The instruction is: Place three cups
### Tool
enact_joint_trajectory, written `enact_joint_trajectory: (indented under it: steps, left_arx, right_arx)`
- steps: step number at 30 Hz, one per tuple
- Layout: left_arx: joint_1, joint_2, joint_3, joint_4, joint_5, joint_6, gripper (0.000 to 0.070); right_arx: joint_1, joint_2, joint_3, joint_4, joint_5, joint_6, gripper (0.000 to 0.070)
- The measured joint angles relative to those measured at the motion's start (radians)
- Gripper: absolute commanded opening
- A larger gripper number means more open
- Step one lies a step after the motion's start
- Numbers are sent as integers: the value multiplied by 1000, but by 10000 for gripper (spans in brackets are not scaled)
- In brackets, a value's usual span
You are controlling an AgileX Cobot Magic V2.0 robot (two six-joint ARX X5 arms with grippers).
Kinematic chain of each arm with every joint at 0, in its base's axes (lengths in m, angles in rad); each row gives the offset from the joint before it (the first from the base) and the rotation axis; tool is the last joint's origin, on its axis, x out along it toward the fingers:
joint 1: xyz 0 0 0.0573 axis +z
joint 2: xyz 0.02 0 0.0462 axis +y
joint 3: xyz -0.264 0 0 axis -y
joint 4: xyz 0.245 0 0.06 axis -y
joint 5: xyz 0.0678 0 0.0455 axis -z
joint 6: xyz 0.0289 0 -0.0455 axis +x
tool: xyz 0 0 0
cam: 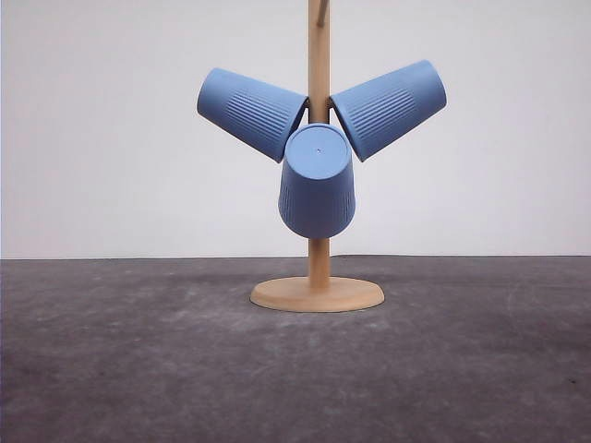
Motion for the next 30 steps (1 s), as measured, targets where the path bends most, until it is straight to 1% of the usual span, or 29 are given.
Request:
enact_joint_trajectory:
  steps: [7, 11, 30]
  left_arx:
    - [0, -57, -12, 12, 0, -2, 16]
    - [0, -59, -30, 59, 0, -2, 15]
    - [-1, -58, -31, 62, 0, -2, 15]
  right_arx:
    - [0, 0, 0, 0, 0, 0, 11]
    - [0, 0, 0, 0, 0, 0, 11]
    - [0, 0, 0, 0, 0, 0, 11]
